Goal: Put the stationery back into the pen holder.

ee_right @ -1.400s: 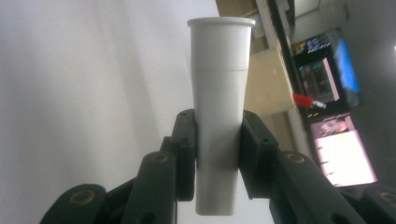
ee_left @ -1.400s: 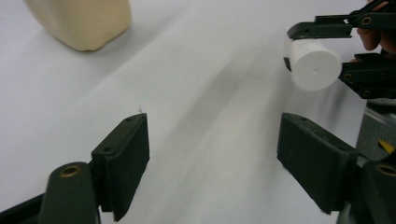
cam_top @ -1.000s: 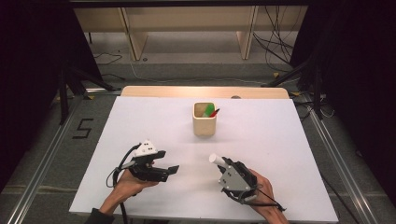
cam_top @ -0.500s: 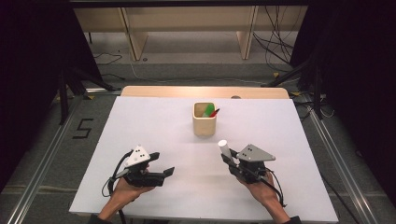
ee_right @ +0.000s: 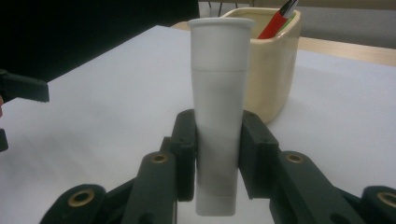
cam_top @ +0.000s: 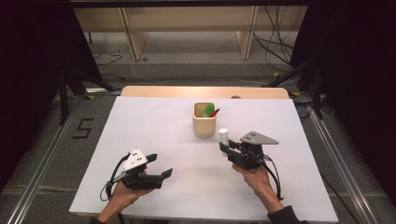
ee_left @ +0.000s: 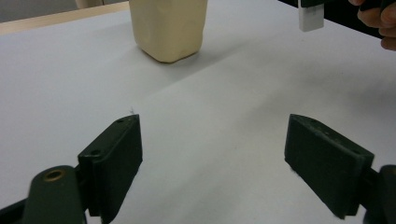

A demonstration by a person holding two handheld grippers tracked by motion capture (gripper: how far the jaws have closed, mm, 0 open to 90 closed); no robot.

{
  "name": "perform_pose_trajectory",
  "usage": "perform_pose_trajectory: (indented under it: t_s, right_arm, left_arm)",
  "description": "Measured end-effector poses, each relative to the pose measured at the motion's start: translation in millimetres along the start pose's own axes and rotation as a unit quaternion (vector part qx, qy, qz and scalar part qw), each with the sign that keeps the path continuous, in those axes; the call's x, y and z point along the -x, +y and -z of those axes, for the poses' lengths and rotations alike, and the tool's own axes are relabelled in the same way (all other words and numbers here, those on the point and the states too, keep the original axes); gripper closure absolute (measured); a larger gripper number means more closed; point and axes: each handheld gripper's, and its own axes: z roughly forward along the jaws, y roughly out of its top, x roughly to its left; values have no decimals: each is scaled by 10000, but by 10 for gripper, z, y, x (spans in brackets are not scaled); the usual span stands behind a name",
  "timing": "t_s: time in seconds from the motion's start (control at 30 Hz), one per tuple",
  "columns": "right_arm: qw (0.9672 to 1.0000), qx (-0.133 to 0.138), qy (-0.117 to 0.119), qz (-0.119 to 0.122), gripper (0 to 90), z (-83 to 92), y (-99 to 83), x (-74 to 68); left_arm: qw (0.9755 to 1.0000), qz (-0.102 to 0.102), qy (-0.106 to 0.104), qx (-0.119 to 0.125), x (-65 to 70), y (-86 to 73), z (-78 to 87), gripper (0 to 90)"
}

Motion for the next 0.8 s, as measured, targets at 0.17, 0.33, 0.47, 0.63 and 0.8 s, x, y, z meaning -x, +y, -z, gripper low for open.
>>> perform_pose_trajectory:
  t_s: [0.17,0.33,0.47,0.63,0.8]
  right_arm:
    - [9999,104,10,-77,704,-51,88,1]
    - [9998,135,33,-108,703,-116,162,-11]
    - [9998,164,23,-127,703,-173,213,-11]
    - [9997,165,4,-152,702,-248,282,-12]
    - [9996,198,18,-210,702,-314,361,-28]
  left_arm:
    - [9999,24,75,-66,-11,-38,1,187]
    - [9999,62,75,-24,-23,-43,21,187]
    - [10000,47,56,-36,-16,-49,18,187]
    - [10000,22,70,-33,-16,-59,36,187]
    - [9999,43,102,-39,-25,-81,41,187]
